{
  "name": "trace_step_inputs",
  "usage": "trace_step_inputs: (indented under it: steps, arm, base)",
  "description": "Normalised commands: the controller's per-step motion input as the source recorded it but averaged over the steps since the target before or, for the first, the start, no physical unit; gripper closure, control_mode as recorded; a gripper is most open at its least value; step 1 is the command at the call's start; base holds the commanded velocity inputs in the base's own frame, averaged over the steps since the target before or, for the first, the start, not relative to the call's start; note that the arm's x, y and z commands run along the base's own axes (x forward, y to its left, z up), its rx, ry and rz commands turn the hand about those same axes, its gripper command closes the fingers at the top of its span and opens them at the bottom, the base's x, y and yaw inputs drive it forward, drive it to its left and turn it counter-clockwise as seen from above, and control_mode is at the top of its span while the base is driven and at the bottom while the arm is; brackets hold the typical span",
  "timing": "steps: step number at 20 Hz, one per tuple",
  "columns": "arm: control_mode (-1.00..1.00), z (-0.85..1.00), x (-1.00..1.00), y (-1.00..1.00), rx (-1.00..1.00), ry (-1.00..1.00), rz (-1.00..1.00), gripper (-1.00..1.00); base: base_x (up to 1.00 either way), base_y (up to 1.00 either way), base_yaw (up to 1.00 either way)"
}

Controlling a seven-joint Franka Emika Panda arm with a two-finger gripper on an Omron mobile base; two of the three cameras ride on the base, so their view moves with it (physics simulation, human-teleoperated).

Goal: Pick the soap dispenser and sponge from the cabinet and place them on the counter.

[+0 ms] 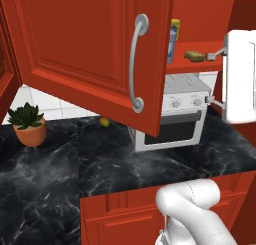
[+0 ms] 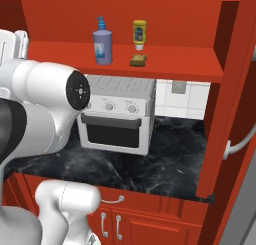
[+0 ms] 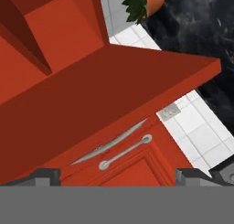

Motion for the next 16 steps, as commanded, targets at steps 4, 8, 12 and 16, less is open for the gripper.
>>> trace_step_inputs:
  steps: [4,8,12,16]
  arm:
    - [-1.00,-0.05,0.30,0.14,0.00,-0.01,0.00,-1.00]
    - [-1.00,0.00,0.35,0.00,0.01,0.00,0.00,-1.00]
    - [-1.00,0.00,0.38,0.00,0.06,0.00,0.02,-1.00]
    - [-1.00,0.01,0.32,0.00,0.06,0.09,0.14,-1.00]
  base:
    - [0.00,0.00,0.00]
    - [0.00,0.00,0.00]
    - [0.00,0.00,0.00]
    - [0.00,0.00,0.00]
